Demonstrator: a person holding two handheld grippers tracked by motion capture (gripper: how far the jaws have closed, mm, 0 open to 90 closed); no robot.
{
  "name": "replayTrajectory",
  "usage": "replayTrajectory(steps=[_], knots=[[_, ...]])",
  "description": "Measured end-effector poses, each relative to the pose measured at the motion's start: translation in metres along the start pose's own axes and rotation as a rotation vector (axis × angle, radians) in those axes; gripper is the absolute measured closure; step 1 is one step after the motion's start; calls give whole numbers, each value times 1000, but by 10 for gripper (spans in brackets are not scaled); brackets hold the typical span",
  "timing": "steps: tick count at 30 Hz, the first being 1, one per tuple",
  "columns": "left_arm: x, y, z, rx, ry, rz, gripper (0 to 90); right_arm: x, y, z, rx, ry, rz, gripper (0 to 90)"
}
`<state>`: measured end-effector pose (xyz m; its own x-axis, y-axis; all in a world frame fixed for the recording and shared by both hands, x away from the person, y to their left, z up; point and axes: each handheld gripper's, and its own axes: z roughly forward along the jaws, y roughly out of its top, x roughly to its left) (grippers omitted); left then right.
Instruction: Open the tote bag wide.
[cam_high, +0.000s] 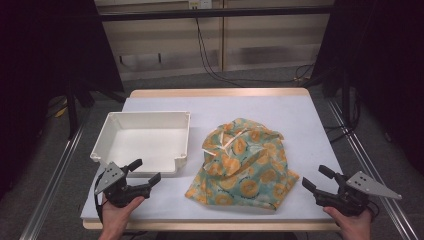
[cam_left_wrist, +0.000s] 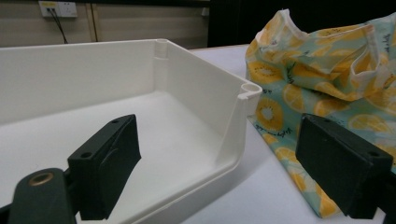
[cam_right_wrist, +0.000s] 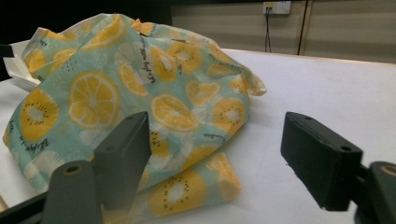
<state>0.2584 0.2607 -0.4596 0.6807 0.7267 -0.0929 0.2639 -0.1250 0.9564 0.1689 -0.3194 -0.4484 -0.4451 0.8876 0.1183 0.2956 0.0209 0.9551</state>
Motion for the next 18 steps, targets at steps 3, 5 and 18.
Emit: replayTrajectory(steps=[3,5,18], knots=[[-2,0,4,31,-34,13,166,-2,0,1,19,33,7,299],[-3,1,3,38,-27,20,180,-4,1,2,33,48,0,326],[-12,2,12,87,-104,47,216,-3,17,19,95,212,-13,488]])
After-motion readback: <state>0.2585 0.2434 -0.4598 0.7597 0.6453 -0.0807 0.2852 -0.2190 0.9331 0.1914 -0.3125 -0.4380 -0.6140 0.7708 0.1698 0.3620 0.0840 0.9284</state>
